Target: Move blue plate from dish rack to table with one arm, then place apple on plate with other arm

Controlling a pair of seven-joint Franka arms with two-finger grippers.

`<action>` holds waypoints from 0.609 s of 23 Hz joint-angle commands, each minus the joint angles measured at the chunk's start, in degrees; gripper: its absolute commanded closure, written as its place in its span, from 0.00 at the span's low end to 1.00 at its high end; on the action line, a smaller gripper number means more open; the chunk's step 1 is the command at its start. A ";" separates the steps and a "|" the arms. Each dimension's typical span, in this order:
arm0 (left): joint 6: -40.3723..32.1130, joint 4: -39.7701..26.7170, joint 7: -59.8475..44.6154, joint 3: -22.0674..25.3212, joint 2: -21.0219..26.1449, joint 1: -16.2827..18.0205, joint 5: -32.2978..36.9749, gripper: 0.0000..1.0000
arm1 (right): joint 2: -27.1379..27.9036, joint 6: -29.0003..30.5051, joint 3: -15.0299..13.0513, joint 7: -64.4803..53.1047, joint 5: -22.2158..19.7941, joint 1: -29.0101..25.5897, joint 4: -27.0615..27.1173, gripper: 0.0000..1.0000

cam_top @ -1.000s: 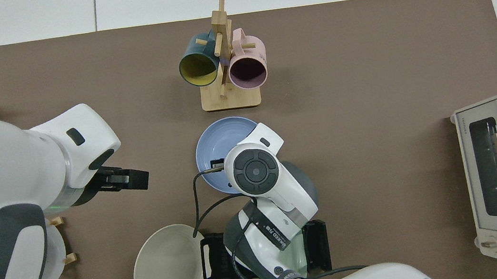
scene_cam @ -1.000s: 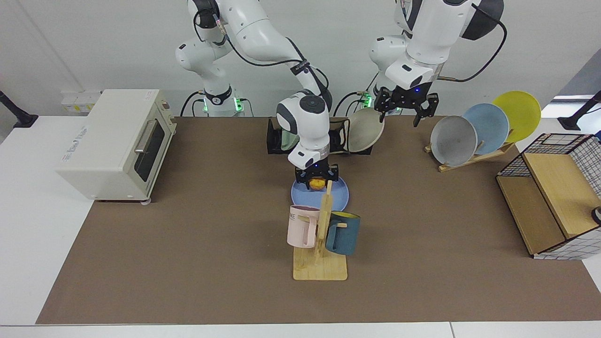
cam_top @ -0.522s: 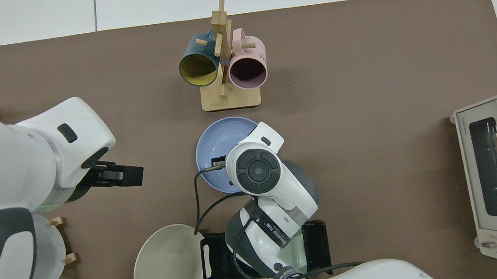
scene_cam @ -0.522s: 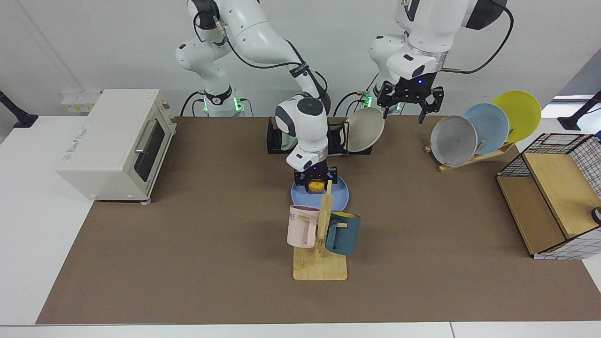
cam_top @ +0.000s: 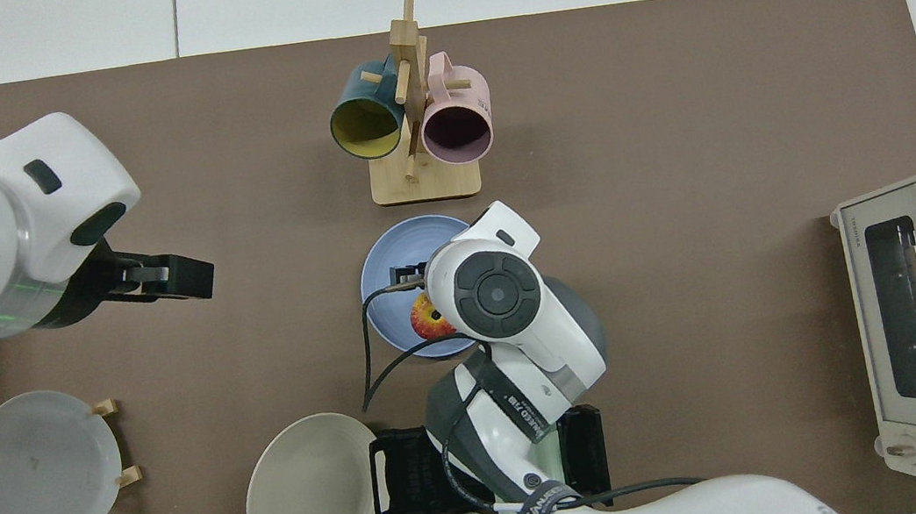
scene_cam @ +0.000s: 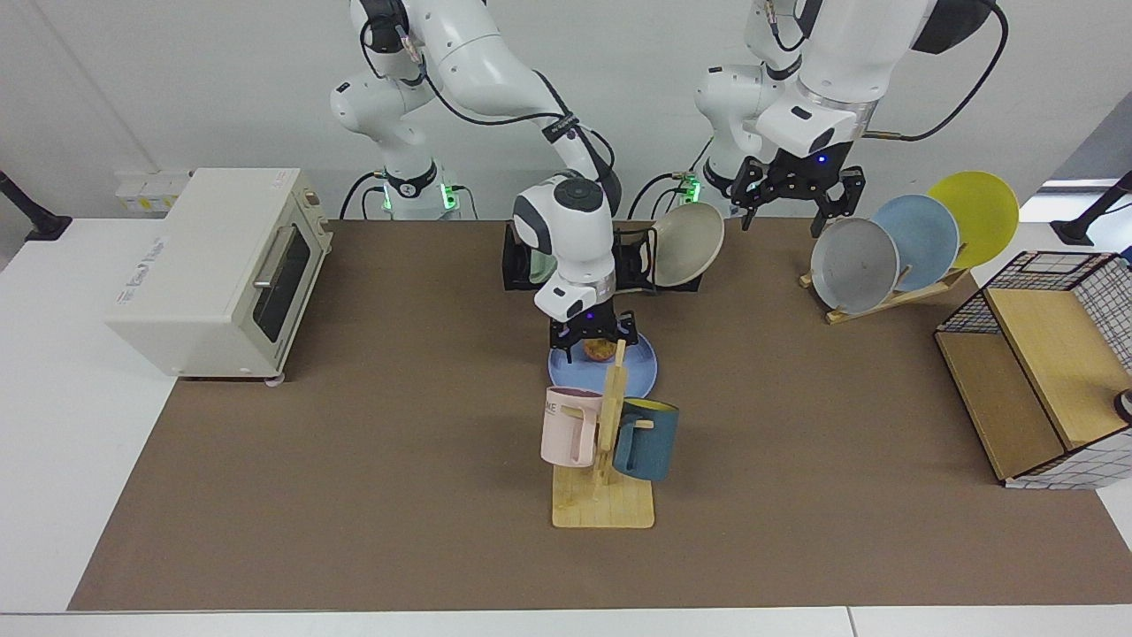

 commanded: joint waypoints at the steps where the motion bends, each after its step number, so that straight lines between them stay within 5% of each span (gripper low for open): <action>1: -2.06 1.74 -0.23 2.31 -0.07 -0.12 0.88 0.00 | -6.10 -4.85 0.72 -4.32 -0.45 -5.10 -0.63 0.00; 14: -6.36 1.65 -0.32 2.22 -2.36 0.32 1.32 0.00 | -19.82 -27.61 0.63 -27.70 -1.15 -20.57 -0.72 0.00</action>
